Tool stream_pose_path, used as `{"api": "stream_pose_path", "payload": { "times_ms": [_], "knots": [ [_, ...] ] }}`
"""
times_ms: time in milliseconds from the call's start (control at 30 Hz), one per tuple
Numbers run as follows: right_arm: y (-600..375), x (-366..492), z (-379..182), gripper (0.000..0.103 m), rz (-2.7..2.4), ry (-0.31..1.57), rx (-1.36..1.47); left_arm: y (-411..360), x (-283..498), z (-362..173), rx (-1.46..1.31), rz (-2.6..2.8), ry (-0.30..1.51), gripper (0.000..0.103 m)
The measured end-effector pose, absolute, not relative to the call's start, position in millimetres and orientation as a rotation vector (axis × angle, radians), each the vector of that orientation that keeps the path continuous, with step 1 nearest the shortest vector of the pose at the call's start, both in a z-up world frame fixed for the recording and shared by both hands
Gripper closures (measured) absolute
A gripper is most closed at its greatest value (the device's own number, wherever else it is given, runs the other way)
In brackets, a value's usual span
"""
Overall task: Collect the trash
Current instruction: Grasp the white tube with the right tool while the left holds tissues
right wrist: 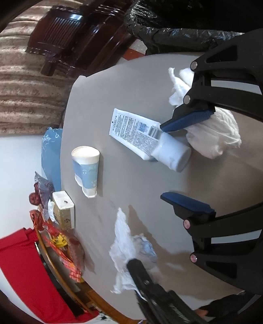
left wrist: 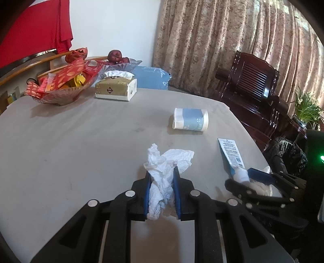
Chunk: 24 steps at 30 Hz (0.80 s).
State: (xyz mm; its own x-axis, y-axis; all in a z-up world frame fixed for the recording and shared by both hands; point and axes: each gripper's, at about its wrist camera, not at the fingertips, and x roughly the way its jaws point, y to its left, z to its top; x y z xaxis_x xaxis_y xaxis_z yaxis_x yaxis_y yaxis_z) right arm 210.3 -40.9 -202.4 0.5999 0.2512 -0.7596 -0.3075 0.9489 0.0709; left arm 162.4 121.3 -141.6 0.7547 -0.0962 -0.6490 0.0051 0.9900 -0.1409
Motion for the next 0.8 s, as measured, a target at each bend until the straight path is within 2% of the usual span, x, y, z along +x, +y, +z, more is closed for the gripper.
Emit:
{"api": "stream_pose_path", "payload": {
  "times_ms": [267, 367, 600, 667, 700, 800],
  "knots": [
    [-36, 230, -208, 0.044, 0.281, 0.886, -0.085, 125, 167, -143, -0.151, -0.039, 0.716, 0.084],
    [-35, 236, -210, 0.063, 0.310, 0.901, -0.089, 124, 166, -142, -0.150, -0.041, 0.715, 0.084],
    [-38, 229, -206, 0.064, 0.397, 0.888, -0.089, 128, 166, -144, -0.149, -0.034, 0.719, 0.084],
    [-39, 229, -206, 0.060, 0.389, 0.893, -0.086, 129, 167, -146, -0.153, -0.029, 0.727, 0.084],
    [-40, 231, -206, 0.051, 0.388, 0.903, -0.071, 129, 167, -147, -0.156, -0.027, 0.731, 0.084],
    [-43, 234, -204, 0.040, 0.400, 0.912, -0.009, 129, 168, -148, -0.153, -0.028, 0.736, 0.084]
  ]
}}
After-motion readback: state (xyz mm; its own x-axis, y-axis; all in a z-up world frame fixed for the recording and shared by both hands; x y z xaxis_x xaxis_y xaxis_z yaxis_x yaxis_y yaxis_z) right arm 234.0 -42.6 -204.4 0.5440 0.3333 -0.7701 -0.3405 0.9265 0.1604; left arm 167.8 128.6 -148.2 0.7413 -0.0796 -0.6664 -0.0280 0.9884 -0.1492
